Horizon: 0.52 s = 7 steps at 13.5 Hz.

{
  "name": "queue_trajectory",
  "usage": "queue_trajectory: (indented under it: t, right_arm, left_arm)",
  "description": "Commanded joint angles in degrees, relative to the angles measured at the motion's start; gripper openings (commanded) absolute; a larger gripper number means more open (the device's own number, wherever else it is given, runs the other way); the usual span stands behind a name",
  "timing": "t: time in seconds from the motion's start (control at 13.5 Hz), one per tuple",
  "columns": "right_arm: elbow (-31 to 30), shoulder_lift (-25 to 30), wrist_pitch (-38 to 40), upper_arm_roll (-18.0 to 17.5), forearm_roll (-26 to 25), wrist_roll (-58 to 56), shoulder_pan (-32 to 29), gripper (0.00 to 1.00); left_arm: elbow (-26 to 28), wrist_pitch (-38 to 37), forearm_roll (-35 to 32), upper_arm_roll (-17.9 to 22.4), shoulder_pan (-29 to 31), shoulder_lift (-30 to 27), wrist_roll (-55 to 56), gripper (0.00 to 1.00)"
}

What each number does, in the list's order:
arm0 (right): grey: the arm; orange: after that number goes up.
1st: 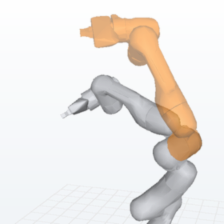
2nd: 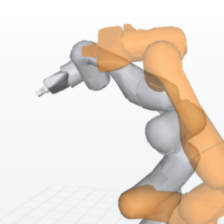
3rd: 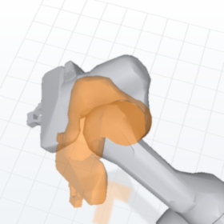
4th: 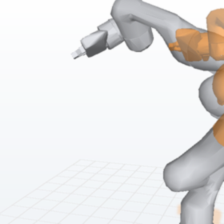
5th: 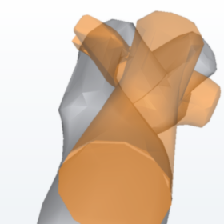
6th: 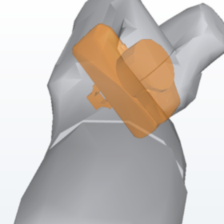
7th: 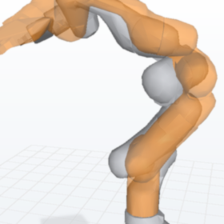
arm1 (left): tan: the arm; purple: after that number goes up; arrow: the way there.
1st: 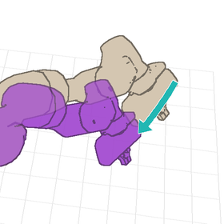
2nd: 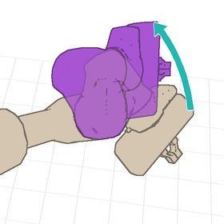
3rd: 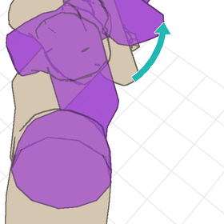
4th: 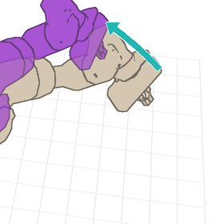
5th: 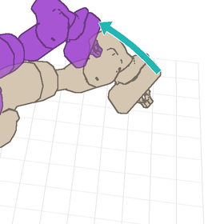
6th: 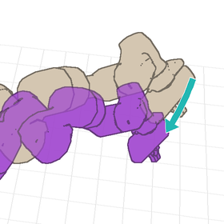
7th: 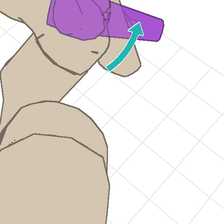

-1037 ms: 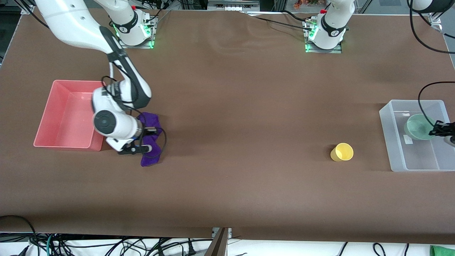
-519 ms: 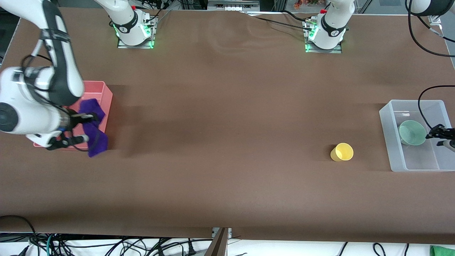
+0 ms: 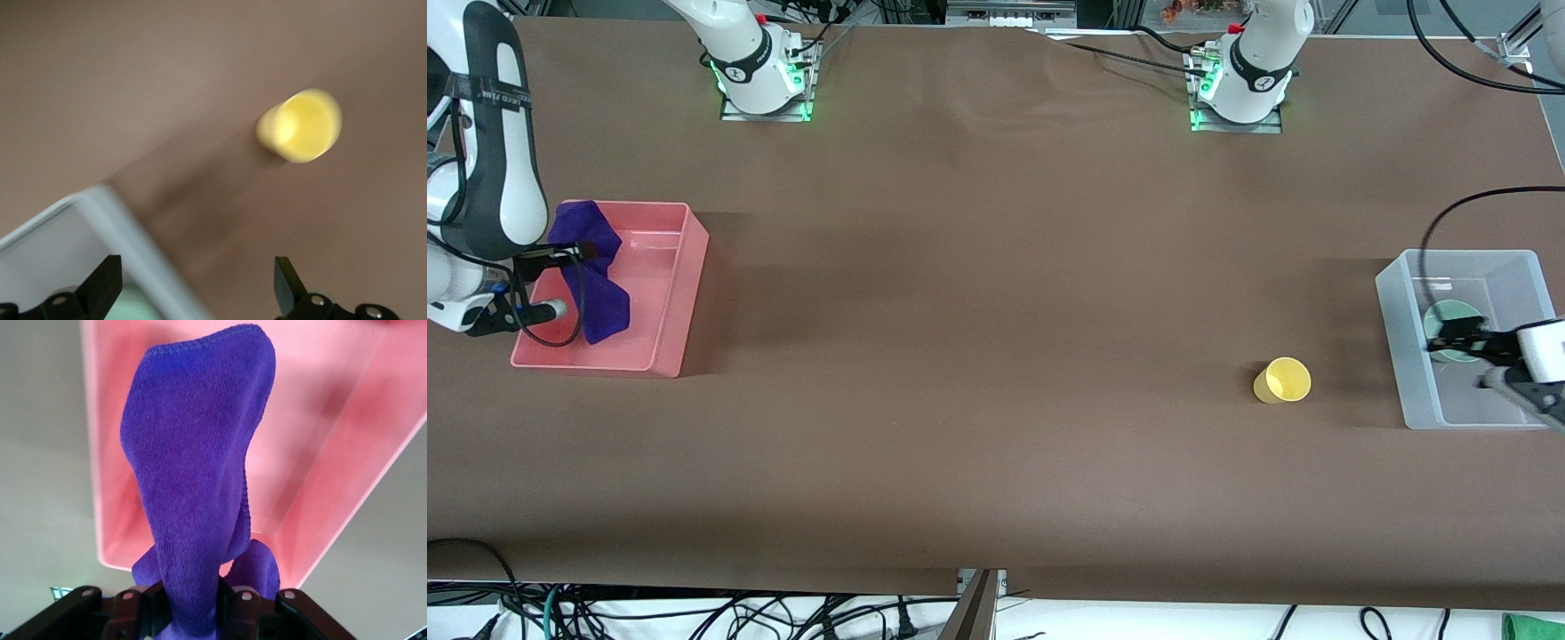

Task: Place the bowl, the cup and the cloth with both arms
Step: 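Carry the purple cloth into the pink bin with the right gripper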

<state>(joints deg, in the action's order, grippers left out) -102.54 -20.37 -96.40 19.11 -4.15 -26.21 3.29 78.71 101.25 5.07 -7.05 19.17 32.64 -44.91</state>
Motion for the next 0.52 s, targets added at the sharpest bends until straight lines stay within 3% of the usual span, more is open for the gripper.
queue_trajectory:
  t: [0.0,0.07,0.22,0.44]
  right_arm:
    - [-8.18,1.91,-8.07,1.72,-0.77,-0.94,-0.03,0.0]
    - [-9.94,1.74,-10.97,1.89,-0.68,-0.86,-0.38,0.0]
    - [-12.32,1.39,-14.24,1.98,-0.5,0.2,-1.26,0.99]
    - [-11.2,3.21,-12.33,2.07,1.86,0.29,-1.62,1.0]
  left_arm:
    - [1.54,1.13,3.72,-2.35,-1.14,0.05,7.97,1.0]
    - [1.63,3.93,4.15,-2.35,-2.02,1.28,9.57,1.0]
    - [2.15,8.5,4.51,-2.35,-5.53,4.88,15.96,1.0]
    - [7.85,16.32,3.72,-2.35,-6.52,5.77,18.28,0.88]
